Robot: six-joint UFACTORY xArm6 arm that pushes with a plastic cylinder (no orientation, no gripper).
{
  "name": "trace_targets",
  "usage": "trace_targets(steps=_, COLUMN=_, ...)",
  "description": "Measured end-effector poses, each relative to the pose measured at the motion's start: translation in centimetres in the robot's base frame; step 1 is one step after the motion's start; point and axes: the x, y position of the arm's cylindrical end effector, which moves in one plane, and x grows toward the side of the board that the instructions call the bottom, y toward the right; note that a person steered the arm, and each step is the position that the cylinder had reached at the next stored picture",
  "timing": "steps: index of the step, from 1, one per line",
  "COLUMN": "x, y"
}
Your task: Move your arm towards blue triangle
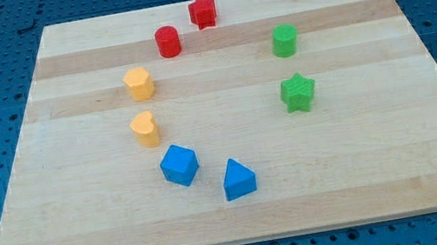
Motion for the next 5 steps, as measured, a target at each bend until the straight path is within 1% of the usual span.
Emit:
trace_targets(steps=1, x=-0.1, y=-2.7)
trace_targets(steps=2, x=4.6, y=-1.6)
trace_targets(steps=3, x=8.2, y=-1.4)
trace_targets(steps=5, x=8.9, y=-1.4)
